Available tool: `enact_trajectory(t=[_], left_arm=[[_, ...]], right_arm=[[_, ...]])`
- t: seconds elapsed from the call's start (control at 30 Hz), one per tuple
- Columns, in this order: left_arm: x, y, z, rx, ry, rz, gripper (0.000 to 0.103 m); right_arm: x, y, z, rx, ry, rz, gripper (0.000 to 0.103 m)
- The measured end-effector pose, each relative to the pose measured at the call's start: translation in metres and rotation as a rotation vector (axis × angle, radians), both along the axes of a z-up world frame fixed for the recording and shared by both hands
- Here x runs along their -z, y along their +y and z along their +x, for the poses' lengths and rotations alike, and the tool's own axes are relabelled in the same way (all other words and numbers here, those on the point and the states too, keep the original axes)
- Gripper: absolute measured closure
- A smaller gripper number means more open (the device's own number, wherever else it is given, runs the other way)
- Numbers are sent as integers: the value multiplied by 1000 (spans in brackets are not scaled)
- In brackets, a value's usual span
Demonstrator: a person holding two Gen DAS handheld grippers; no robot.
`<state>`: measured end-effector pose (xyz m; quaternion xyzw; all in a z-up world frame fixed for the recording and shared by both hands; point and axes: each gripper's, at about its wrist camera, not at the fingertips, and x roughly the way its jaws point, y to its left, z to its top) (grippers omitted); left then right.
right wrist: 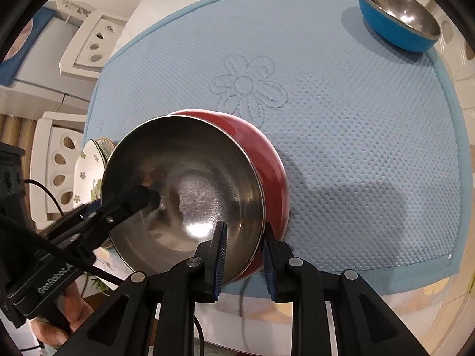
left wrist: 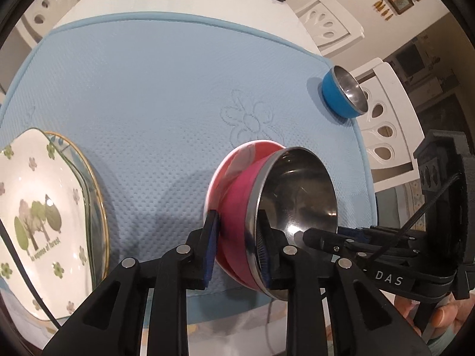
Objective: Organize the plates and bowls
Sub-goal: 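Carry the steel bowl with both grippers and lower it into the pink bowl, then open both grippers and move them toward the blue steel bowl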
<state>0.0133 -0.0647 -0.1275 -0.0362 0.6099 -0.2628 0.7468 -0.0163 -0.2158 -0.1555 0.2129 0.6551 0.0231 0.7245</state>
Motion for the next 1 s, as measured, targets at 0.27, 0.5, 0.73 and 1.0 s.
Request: enact_trajectory(t=[0.27,0.5,0.73,1.0], left_arm=[[-17,8,-6,-13,-102,65,81],[-6,6,-10,45,-75,118,81],[-10,6,-9,14,-58,72,80],[-17,1,-4,6,-54,38,80]], right_arm=[[-11,2,-5,-30,-32,-65,80],[-9,-4,-12,-46,-17,-36,81],[-9,-6,-19,-64,-46,-46,81],[-16,-13,-28,-77,-75,-60,80]])
